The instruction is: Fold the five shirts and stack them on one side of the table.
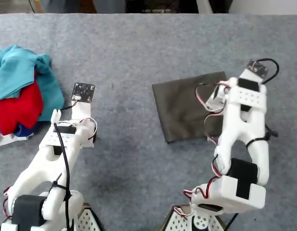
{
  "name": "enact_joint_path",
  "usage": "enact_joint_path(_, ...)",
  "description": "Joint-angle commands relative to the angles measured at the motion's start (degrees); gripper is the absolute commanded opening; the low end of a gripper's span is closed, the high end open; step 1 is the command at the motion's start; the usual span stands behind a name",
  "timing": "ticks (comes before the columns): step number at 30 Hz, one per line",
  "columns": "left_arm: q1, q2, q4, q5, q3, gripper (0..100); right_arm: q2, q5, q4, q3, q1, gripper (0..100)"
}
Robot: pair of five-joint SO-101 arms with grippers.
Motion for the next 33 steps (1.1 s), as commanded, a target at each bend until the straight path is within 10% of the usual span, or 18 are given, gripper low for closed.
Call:
enact_joint_path(1,-0.04,-1.14,-0.7,0.18,-0.31,3,0.48,-2.02,-11.25,4.26,-0.62,45.6)
enact_joint_path(13,-0.13,-1.05,-0.44,0.18,-0.4,3,13.67,-1.93,-16.26,1.45,0.53,44.6)
enact_joint_path(23,-0.57,-1.05,-0.44,0.18,-0.4,3,18.95,4.04,-15.82,-2.15,0.7,6.8)
enact_joint_path(33,-0.57,-1.05,-0.44,0.18,-0.4,3,14.55,5.98,-13.8,-2.86,1.14,1.3)
